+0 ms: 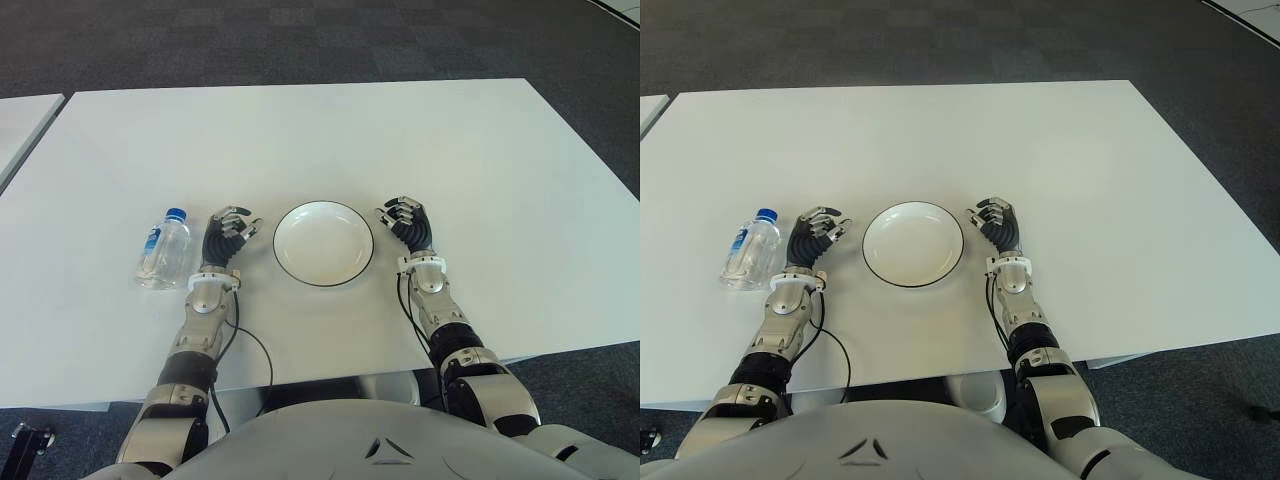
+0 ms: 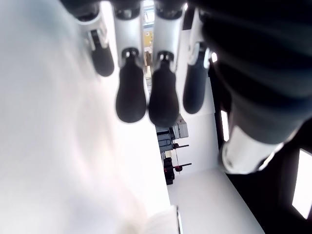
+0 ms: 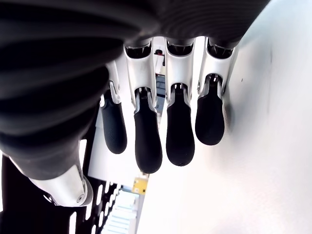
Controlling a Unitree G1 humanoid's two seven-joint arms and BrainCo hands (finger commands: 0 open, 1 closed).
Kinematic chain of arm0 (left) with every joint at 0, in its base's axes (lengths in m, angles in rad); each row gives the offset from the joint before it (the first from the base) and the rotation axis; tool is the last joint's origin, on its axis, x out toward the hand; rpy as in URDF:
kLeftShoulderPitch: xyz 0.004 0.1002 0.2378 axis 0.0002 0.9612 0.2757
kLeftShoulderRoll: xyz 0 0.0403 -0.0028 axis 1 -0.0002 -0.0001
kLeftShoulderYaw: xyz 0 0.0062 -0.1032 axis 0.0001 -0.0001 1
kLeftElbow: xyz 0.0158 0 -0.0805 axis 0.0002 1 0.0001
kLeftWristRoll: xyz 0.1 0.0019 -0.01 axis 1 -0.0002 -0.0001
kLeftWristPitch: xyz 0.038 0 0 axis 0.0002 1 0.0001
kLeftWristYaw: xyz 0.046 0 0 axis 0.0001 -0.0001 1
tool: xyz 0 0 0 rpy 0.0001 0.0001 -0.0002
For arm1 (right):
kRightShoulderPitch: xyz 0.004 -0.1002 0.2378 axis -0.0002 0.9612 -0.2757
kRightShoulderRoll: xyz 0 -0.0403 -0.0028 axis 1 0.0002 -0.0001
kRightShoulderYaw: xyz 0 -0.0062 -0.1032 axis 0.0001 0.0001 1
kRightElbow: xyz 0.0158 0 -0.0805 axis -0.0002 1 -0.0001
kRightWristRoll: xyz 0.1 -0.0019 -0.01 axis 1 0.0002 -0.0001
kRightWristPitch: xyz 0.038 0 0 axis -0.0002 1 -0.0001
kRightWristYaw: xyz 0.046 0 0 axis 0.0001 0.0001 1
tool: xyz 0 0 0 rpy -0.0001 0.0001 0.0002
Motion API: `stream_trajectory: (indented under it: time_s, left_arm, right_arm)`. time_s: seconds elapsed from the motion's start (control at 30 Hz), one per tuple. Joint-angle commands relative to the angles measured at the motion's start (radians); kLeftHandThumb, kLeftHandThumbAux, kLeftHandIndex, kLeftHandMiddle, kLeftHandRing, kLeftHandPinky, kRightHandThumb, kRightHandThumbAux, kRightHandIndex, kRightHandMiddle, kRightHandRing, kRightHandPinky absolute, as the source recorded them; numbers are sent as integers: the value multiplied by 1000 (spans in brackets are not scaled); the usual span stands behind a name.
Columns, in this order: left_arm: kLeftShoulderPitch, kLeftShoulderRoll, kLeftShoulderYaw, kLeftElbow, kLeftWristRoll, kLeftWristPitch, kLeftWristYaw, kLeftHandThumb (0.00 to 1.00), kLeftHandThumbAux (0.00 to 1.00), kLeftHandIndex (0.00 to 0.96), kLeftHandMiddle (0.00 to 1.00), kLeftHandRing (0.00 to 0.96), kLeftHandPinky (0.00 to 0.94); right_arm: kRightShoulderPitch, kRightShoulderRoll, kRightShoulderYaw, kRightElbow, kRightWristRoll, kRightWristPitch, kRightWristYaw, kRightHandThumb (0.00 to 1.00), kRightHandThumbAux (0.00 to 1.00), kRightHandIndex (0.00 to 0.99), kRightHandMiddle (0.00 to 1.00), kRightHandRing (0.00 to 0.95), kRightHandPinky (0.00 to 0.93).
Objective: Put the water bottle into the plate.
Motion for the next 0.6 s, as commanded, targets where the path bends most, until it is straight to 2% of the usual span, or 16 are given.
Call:
stream_trajectory:
  time_s: [0.03,0.23,0.37,0.47,0.6]
  left_arm:
    - [38,-18,-10,31,2,52,-21,707,717,437,713,713,702]
    - [43,-19,-13,20,9,54,-14,707,716,437,709,709,693]
    - [119,-25,-33,-173,30,115,-4,708,716,437,704,704,697]
    - [185,-26,-66,-362,123,170,44,708,716,437,709,713,722]
    - [219,-21,-85,-456,224,202,96,709,716,437,726,735,757]
  right_arm:
    - [21,2,-4,16,6,7,3,707,731,433,620,632,637]
    - [23,2,-4,17,7,4,5,707,730,433,619,631,636]
    - [24,1,-4,16,6,3,4,707,730,433,619,630,634]
    - [24,1,-3,17,4,6,3,707,730,433,619,630,635]
    - [23,1,-3,17,5,6,5,707,730,433,619,630,636]
